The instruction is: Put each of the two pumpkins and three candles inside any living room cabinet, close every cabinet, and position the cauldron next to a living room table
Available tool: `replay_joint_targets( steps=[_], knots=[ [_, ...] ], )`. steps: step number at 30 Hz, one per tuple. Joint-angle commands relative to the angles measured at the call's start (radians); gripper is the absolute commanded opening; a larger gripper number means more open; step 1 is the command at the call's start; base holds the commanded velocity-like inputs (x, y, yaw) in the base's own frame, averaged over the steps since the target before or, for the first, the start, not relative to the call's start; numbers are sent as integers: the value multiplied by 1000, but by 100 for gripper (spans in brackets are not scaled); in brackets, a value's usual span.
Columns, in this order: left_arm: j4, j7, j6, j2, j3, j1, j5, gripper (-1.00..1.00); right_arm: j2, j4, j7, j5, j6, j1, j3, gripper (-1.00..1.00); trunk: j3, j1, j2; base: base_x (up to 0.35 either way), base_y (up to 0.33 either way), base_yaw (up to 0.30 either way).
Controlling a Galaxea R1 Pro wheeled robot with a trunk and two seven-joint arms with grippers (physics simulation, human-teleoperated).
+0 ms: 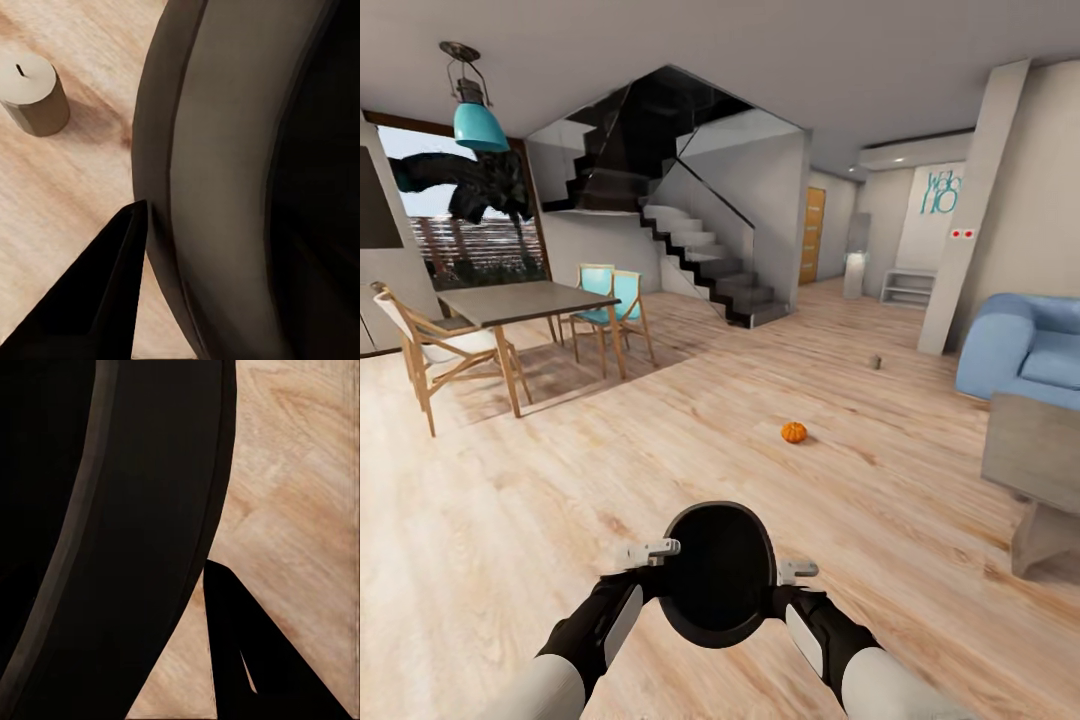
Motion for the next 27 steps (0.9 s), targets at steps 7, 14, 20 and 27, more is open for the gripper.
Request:
replay_joint_targets(
  steps=[7,14,20,27],
  knots=[
    [0,3,4,1,-7,0,32,-100,0,-4,-3,-29,-27,-1,25,-100,4,-1,-1,-231,0,-261],
    [0,3,4,1,-7,0,32,-100,0,-4,-2,-29,-27,0,25,-100,9,-1,-1,-43,0,-261],
    [0,3,4,1,-7,0,32,-100,0,-4,-2,-29,-27,-1,25,-100,13,-1,-1,-2,0,-261],
    [0,3,4,1,-7,0,32,-100,0,-4,-2,-29,-27,-1,25,-100,18,-1,-1,0,0,-261]
  ],
)
